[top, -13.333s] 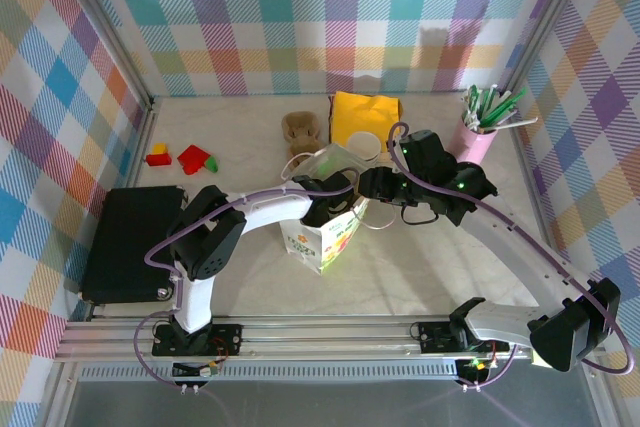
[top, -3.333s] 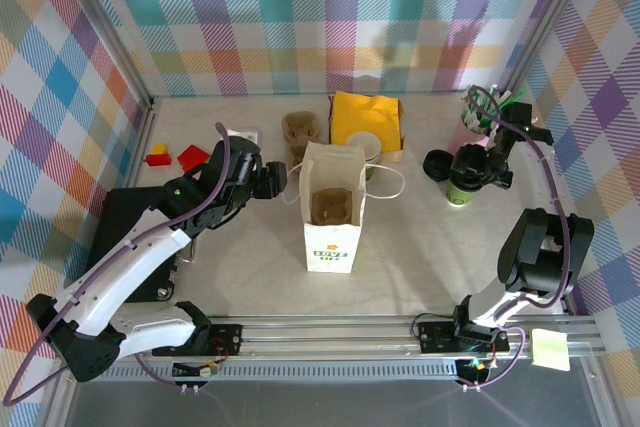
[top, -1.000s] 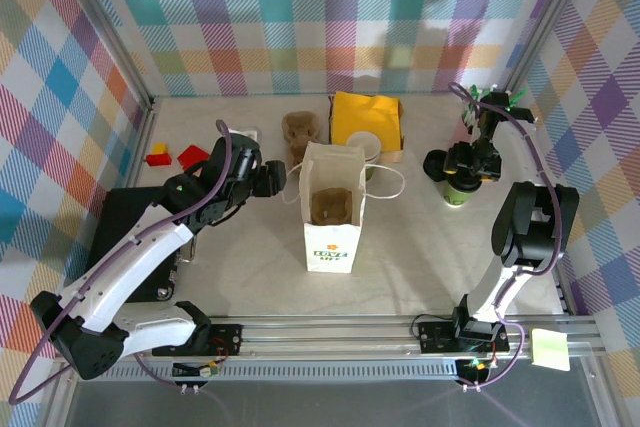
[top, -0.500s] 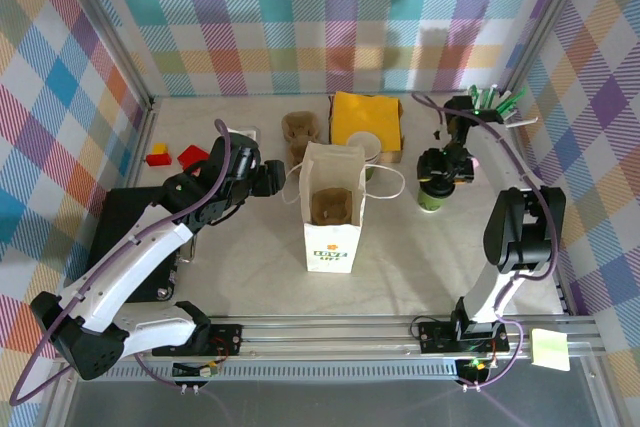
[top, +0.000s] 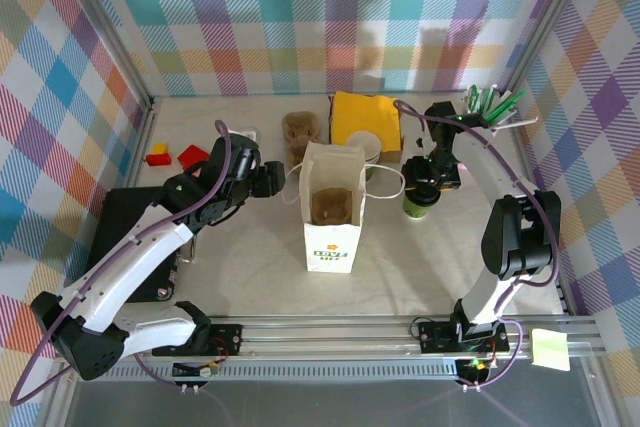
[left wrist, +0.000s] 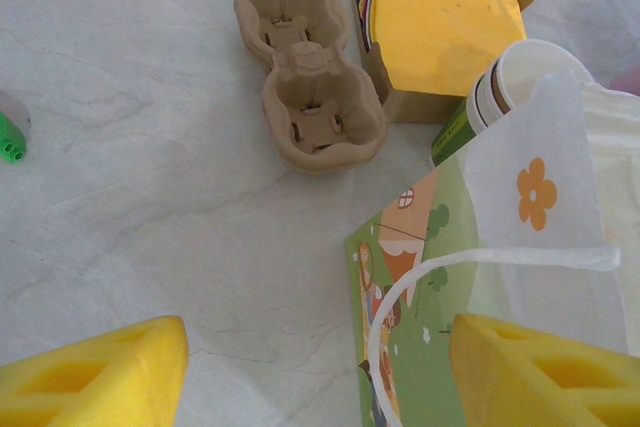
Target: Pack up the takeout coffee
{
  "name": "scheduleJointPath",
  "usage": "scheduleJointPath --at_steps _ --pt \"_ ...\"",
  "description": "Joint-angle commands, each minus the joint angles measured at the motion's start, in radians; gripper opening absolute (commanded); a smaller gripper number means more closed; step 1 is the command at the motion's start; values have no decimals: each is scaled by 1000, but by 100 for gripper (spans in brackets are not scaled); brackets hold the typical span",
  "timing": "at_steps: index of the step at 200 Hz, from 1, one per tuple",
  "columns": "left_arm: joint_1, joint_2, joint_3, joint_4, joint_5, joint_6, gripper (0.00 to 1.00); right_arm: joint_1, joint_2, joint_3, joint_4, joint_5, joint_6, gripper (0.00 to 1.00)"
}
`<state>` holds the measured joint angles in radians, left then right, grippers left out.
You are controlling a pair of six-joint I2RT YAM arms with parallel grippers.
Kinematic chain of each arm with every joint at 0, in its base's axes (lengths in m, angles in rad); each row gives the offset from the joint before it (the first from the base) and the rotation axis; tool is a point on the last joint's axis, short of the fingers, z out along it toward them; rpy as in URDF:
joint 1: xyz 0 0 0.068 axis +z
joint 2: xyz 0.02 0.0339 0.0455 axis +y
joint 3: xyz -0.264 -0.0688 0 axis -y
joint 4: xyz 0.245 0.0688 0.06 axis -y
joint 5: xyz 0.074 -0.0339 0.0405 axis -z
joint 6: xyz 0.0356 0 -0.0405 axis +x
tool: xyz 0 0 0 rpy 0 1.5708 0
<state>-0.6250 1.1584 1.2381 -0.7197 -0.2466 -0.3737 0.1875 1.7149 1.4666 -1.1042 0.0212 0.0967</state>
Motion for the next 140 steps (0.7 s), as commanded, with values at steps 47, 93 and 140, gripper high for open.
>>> scheduleJointPath --at_steps 47,93,140 --pt "12 -27 -17 -3 7 -6 70 24 -28 21 -62 -2 7 81" --pt "13 -34 -20 -7 6 -7 70 31 -39 33 -66 5 2 82" --pt "15 -31 -19 -9 16 -11 70 41 -59 33 -62 -1 11 83"
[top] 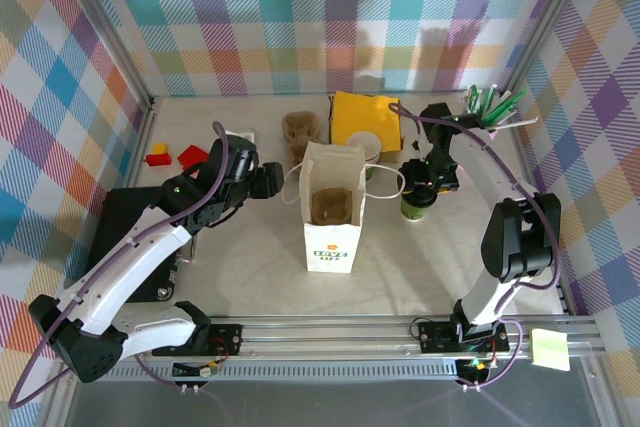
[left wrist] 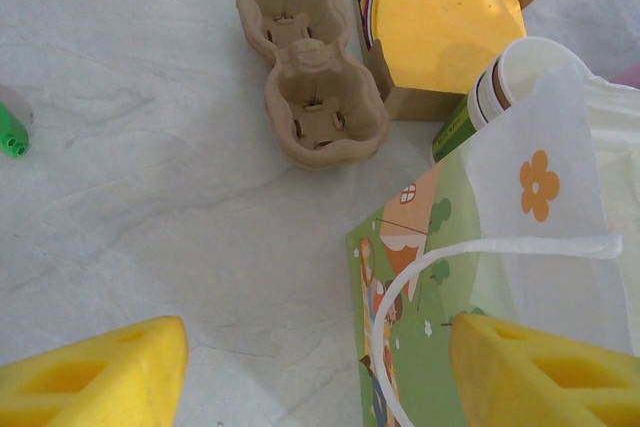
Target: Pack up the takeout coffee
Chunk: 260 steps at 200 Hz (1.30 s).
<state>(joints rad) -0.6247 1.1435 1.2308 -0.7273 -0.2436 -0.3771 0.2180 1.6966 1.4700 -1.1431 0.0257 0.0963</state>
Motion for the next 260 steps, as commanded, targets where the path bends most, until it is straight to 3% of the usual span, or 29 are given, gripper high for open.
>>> scheduleJointPath --at_steps 1,260 --pt "15 -16 -11 -1 13 -7 70 11 -41 29 -24 -6 12 83" --pt "20 -36 -28 -5 15 -5 70 58 46 -67 59 57 50 79"
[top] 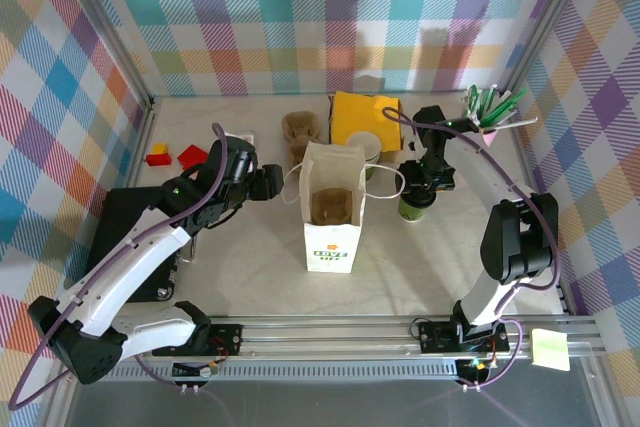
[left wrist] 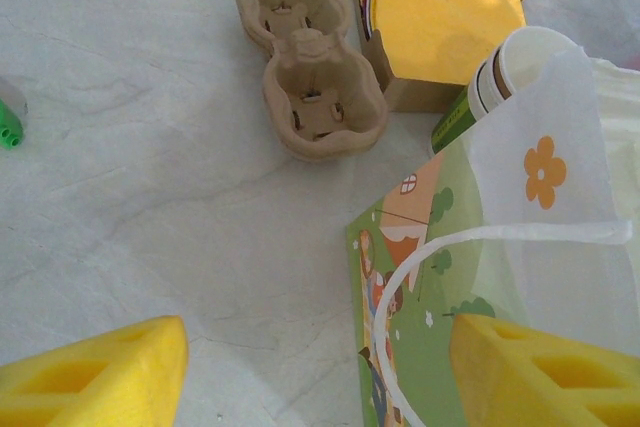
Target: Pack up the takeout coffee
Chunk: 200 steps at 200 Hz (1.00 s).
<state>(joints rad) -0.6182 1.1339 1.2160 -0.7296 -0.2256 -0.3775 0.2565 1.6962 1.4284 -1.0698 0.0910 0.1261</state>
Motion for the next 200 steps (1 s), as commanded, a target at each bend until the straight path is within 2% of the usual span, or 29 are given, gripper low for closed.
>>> scheduleJointPath --at_steps 1,52,111,171,200 --pt "14 -26 -13 -4 -2 -4 70 20 46 -25 -13 -8 20 79" --pt "18 -22 -10 -1 2 -2 70 60 22 -37 -31 9 28 79" --pt "20 -31 -9 -2 9 -3 70 73 -22 -55 -52 64 25 73" --pt "20 -39 7 -6 28 -4 70 94 -103 120 -244 102 51 71" --pt "19 -51 10 17 98 -3 67 115 -140 249 -345 108 61 70"
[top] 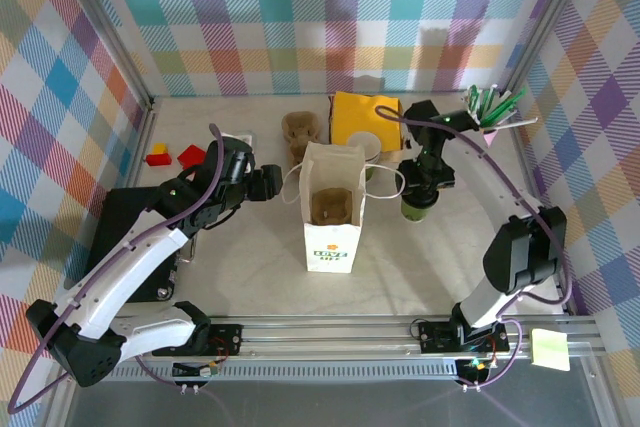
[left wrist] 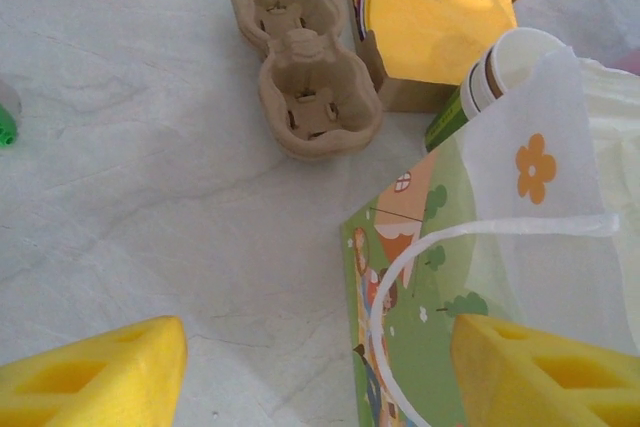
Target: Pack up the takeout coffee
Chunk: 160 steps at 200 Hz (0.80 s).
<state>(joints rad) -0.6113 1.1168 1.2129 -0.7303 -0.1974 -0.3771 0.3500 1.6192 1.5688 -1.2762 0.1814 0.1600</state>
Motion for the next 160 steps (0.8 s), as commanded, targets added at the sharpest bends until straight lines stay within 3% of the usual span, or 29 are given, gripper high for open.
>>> scheduleJointPath --at_steps 1,45,116,160 --pt "12 -35 12 20 75 -2 67 22 -63 113 -141 19 28 70" --pt "-18 -71 -6 104 249 37 51 50 -68 336 -299 75 48 69" --pt "-203 -126 -92 143 243 103 43 74 -1 686 -420 101 70 68" --pt "-267 -110 -143 217 341 59 35 142 99 911 -479 96 96 68"
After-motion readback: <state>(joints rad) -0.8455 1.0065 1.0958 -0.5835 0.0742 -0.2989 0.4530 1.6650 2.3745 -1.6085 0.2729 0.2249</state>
